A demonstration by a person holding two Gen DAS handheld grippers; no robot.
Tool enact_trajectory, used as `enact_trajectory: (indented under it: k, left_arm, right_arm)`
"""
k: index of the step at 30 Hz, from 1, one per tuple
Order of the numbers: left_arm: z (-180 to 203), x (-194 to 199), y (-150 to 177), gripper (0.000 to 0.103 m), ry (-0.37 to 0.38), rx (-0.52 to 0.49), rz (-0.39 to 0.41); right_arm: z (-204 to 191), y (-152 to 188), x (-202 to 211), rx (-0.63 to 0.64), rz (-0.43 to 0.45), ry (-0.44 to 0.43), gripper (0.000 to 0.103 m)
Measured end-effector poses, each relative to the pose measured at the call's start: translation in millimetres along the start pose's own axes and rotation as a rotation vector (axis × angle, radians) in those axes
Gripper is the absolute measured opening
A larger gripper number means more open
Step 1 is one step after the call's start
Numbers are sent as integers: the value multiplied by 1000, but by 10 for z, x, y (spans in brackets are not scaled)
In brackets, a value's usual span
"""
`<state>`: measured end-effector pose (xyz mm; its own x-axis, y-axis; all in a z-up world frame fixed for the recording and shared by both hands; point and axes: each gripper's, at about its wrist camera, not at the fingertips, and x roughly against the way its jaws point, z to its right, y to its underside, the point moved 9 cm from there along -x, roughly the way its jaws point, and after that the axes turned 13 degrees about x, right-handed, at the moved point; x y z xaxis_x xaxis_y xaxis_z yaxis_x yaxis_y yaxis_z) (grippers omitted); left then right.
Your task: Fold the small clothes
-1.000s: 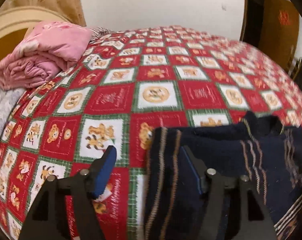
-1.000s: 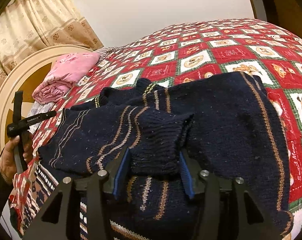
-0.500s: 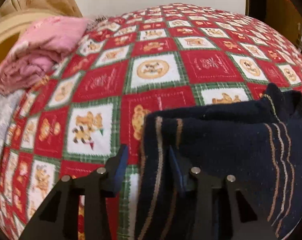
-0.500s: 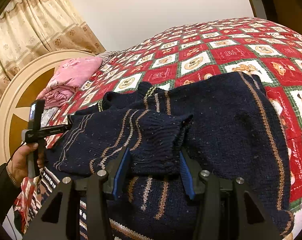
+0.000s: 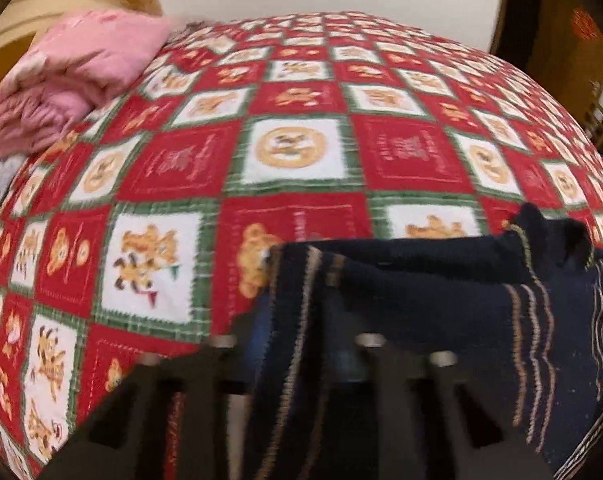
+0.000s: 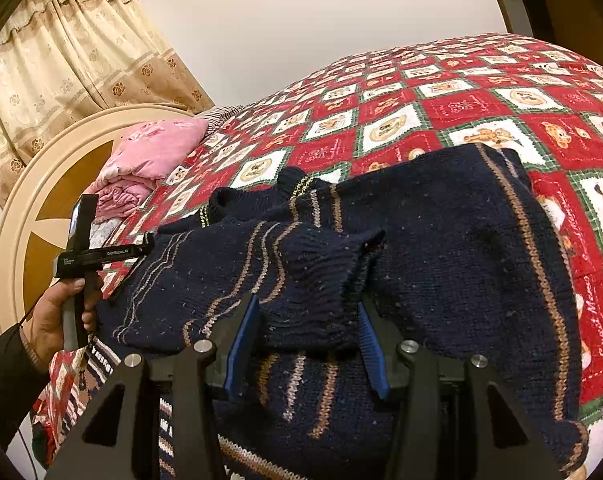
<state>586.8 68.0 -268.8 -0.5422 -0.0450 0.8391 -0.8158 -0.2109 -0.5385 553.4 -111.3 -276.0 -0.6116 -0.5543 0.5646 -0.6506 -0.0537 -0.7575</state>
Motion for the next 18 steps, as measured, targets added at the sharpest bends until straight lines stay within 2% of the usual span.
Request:
enact_trajectory:
  k: [1,2,6,8,9,12,13,14,16,18]
  left_arm:
    - [25,37,-5,12,-34,-28,31]
    - [23,55,-13,11,-36,-30,42]
    - [-227,189,-118,11,31,81,81]
    - [-354,154,-107,12,53,114,63]
    - [-383,107,-86,12,36,107,53]
    - [-331,47,-24,20,10,62,45]
    - [-313,71,-16,29,4,55,48]
    - [-288,115,-11,44,23,51,48]
    - [-306,273,-19,55,46,61,78]
    - [-339,440,21,59,51,37,109]
  right_arm:
    - [0,0,0,0,0,-1,50]
    - [-1,-1,-1,-1,0,-1,50]
    - [-5,-1,3,-2,4,-4,50]
    - [-6,-1,7,-2,6,-6,50]
    - [-6,1,8,-2,6,-7,50]
    - [-4,5,7,-3,5,-7,50]
    - [-3,6,7,-3,5,-6,50]
    - [-2,2,4,-3,4,-7,50]
    - [-7,1,4,-4,5,-7,50]
    - [1,6,6,-3,6,-7,50]
